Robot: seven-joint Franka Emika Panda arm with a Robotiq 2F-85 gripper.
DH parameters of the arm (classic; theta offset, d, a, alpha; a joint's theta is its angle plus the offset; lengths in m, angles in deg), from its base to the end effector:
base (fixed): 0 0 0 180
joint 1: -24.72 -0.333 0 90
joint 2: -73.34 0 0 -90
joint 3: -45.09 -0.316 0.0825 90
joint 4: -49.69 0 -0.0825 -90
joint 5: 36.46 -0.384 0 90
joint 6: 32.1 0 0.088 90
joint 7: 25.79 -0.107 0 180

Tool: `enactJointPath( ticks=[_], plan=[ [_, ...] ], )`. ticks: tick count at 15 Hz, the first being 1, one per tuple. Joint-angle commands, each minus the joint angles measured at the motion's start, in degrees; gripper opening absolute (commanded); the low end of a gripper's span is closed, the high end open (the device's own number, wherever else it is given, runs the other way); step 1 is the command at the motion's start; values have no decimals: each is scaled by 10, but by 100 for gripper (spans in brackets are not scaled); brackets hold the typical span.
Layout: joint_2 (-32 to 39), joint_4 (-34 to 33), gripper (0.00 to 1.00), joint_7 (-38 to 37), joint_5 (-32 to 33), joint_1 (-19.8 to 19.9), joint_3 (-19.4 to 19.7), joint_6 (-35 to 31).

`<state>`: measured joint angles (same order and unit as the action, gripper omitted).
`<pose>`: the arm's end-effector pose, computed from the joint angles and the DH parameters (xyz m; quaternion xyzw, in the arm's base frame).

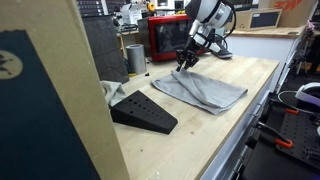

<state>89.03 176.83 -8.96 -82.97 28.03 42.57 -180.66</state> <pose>0.5558 -0.0217 0.2574 -0.9527 0.1961 -0.0787 0.2185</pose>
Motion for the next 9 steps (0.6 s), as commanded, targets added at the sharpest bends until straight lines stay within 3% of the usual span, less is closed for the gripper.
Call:
enactJointPath(
  ticks=[1, 2, 9],
  plan=[
    [-17, 3, 5, 20, -7, 7, -11, 5],
    [-20, 6, 0, 23, -5, 5, -12, 3],
    [-33, -4, 1, 25, -14, -15, -40, -5]
  ],
)
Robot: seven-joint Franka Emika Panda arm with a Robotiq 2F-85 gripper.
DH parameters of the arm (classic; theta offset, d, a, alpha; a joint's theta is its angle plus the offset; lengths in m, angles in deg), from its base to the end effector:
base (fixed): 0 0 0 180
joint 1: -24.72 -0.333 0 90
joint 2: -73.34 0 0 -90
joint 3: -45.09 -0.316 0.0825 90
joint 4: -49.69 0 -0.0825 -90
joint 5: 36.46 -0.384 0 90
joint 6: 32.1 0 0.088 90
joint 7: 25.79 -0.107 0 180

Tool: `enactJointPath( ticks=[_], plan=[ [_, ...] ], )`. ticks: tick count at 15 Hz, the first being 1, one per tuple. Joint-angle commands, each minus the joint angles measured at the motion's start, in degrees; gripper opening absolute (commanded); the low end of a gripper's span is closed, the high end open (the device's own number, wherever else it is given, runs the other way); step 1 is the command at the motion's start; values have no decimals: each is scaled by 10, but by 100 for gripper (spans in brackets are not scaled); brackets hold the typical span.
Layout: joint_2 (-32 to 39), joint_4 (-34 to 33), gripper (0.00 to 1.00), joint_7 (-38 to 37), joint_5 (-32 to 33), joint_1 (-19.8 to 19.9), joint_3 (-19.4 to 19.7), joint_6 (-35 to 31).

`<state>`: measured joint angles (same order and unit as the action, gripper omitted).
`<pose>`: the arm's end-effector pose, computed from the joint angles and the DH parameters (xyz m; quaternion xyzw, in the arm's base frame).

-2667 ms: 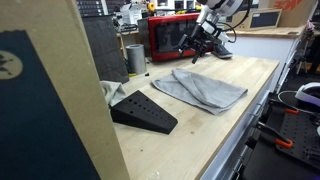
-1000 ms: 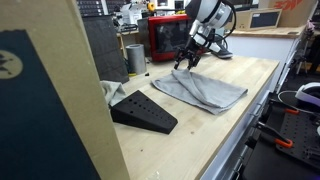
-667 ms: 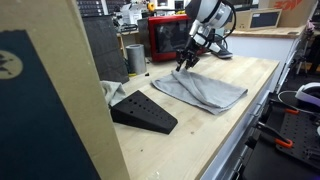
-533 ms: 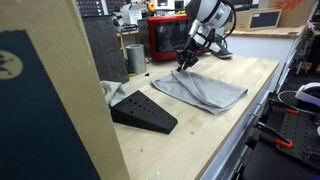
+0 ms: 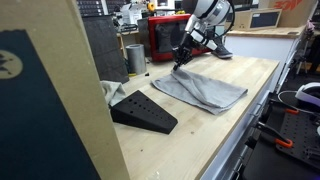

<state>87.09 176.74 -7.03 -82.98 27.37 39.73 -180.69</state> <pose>0.5590 0.0122 0.2773 -0.9579 0.1482 -0.0923 0.2278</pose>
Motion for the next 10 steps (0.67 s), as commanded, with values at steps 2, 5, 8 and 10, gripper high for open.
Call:
enactJointPath(
  ticks=[2, 5, 8, 10],
  plan=[
    [-12, -12, 1, 0, -25, -16, -23, -3],
    [-7, -26, 1, -2, -43, -28, -37, -2],
    [1, -40, 1, -4, -60, -40, -46, -5],
    [8, -48, 1, -5, -68, -47, -49, -8]
  ],
)
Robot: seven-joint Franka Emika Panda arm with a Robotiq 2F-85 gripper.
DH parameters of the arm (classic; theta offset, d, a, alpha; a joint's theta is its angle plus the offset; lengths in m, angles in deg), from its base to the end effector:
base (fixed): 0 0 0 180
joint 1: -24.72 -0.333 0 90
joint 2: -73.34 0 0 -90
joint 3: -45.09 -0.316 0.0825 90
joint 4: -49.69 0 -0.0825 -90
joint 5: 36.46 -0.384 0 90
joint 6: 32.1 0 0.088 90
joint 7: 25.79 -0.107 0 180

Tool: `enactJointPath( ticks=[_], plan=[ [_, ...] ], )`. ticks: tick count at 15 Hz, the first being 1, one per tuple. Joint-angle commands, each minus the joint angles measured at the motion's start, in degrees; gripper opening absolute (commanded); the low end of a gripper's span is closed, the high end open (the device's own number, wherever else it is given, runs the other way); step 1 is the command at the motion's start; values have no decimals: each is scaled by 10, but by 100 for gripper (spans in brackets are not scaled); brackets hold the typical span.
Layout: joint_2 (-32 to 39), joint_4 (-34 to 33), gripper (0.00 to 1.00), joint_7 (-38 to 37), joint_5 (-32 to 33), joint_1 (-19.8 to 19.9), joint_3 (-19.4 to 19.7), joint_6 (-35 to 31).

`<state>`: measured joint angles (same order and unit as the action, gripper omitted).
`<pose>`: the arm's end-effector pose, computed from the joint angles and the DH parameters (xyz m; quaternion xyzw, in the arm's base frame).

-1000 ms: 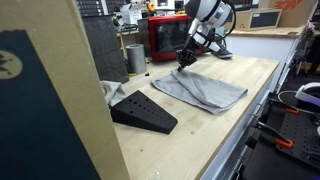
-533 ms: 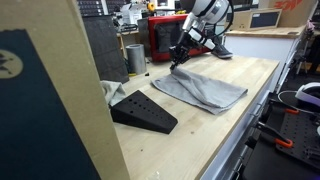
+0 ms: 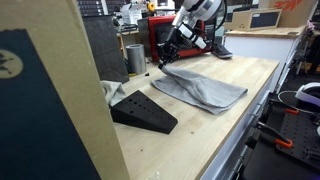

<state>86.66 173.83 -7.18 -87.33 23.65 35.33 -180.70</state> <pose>0.5681 0.0919 0.3028 -0.9514 0.1082 -0.1016 0.2699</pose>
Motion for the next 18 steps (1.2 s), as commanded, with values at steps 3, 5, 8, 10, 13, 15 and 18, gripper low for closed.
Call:
enactJointPath(
  ticks=[3, 5, 8, 10, 13, 15, 18],
  plan=[
    [21, -28, 1, -6, -32, -20, -7, -16],
    [27, -34, 1, -9, -38, -23, -7, -30],
    [35, -39, 1, -25, -58, -28, -8, -67],
    [38, -41, 30, -27, -66, -30, -9, -86],
    [34, -39, 45, -25, -74, -29, -11, -91],
    [22, -36, 61, -12, -87, -25, -15, -85],
    [-9, -24, 82, 1, -98, -21, -20, -74]
  ],
)
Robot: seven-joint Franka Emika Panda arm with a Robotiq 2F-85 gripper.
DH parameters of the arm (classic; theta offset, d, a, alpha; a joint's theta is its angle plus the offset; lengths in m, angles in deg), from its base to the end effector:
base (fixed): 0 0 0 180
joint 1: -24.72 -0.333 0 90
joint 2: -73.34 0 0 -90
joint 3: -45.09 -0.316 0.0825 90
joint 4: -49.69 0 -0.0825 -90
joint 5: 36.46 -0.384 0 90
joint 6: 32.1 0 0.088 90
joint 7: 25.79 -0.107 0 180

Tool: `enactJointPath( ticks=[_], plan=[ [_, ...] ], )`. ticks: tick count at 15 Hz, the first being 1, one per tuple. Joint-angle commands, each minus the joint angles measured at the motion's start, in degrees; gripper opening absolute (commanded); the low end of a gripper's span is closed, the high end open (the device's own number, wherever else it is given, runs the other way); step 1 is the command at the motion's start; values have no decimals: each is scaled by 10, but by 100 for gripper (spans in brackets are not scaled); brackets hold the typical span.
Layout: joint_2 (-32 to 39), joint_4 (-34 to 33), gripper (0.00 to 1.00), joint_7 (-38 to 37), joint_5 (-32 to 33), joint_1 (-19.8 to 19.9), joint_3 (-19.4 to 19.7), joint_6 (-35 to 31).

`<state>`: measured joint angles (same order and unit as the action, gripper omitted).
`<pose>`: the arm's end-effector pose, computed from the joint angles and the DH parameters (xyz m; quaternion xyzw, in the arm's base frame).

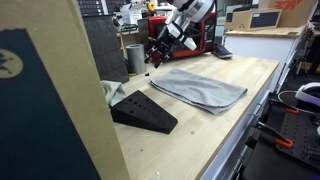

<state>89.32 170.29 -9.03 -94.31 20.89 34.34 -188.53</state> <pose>0.5859 0.1161 0.3101 -0.9321 0.1639 -0.1490 0.2866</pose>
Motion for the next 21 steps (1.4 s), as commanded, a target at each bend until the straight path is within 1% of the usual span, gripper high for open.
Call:
enactJointPath(
  ticks=[1, 2, 3, 7, 10, 13, 15, 17, 21],
  plan=[
    [-51, 21, 89, 15, -18, 6, -8, 13],
    [-64, 30, 98, 9, -5, 5, -5, 21],
    [-78, 42, 100, 6, 7, 5, -2, 31],
    [-132, 114, 100, -13, 83, 0, 20, 66],
    [-168, 187, 100, -24, 136, 1, 35, 95],
    [-197, 256, 100, -40, 182, -1, 46, 99],
    [-226, 299, 100, -68, 213, -1, 51, 101],
    [-255, 329, 100, -82, 230, 0, 57, 110],
    [-310, 367, 100, -96, 235, 5, 82, 118]
  ],
)
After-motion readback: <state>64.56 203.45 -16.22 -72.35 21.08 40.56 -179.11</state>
